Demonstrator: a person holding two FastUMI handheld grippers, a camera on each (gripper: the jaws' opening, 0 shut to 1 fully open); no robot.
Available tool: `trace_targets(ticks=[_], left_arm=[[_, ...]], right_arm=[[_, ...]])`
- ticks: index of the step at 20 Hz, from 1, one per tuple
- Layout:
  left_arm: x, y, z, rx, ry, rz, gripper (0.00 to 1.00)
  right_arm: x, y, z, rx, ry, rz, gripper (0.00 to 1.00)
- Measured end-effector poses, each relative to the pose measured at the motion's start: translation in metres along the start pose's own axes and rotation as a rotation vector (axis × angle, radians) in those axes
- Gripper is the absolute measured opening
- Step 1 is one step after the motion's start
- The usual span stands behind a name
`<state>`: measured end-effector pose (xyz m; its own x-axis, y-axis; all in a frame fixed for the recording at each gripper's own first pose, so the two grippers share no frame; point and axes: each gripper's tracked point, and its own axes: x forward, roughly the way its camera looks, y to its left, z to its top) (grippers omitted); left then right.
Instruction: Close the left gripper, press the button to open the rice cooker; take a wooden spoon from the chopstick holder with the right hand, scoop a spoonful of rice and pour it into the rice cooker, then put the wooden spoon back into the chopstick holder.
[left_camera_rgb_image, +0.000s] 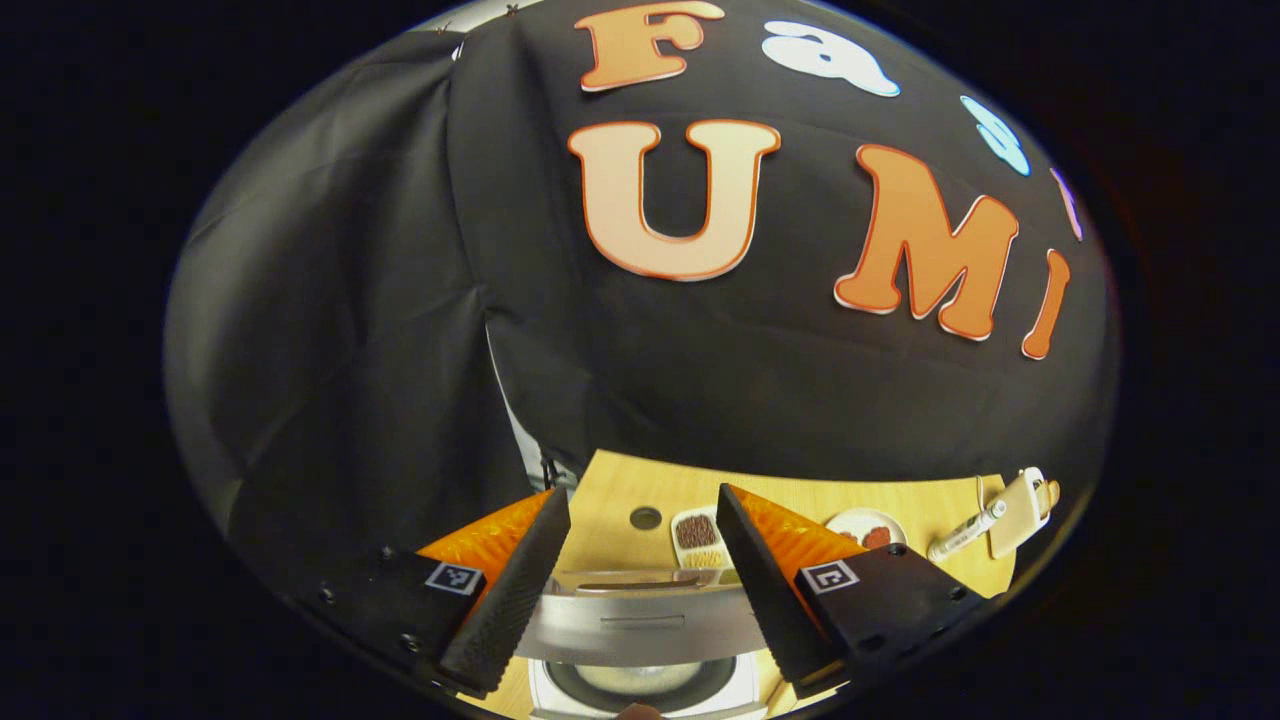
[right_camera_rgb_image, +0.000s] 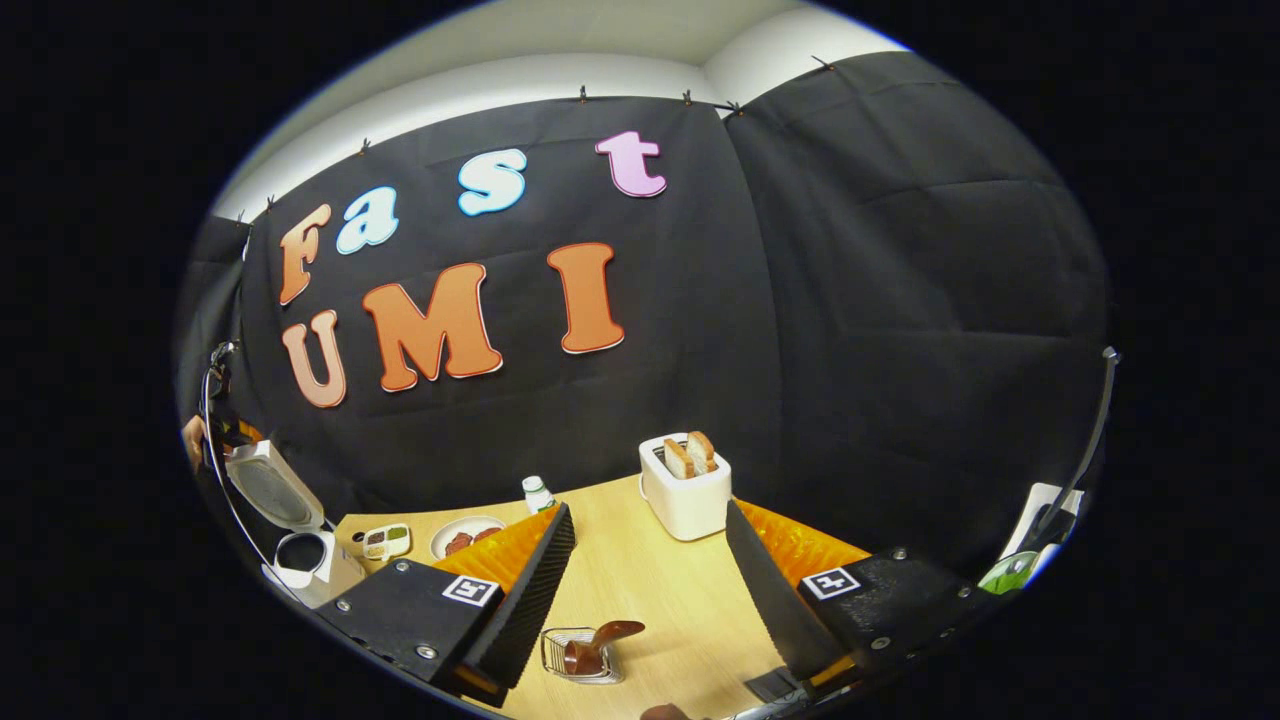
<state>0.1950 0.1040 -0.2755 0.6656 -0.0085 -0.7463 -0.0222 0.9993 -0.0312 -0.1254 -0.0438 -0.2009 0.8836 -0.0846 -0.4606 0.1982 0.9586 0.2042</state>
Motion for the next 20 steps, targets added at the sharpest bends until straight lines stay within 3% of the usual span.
trace_targets(ticks=[6, 12, 19, 20], left_arm=[[-0.032, -0.002, -0.083, -0.024, 0.199, -0.005, 0.99], [-0.051, 0.006, -0.148, -0.002, 0.291, 0.001, 0.99], [-0.048, 0.002, -0.253, -0.014, 0.489, 0.036, 0.99], [-0.041, 0.003, -0.236, -0.003, 0.412, 0.038, 0.99]], right_arm=[[0.018, 0.021, -0.009, 0.005, 0.029, 0.076, 0.95], [0.029, 0.057, -0.019, -0.003, 0.056, 0.176, 0.95], [0.027, 0.091, -0.020, -0.048, 0.066, 0.259, 0.95], [0.026, 0.096, -0.018, -0.056, 0.064, 0.270, 0.95]])
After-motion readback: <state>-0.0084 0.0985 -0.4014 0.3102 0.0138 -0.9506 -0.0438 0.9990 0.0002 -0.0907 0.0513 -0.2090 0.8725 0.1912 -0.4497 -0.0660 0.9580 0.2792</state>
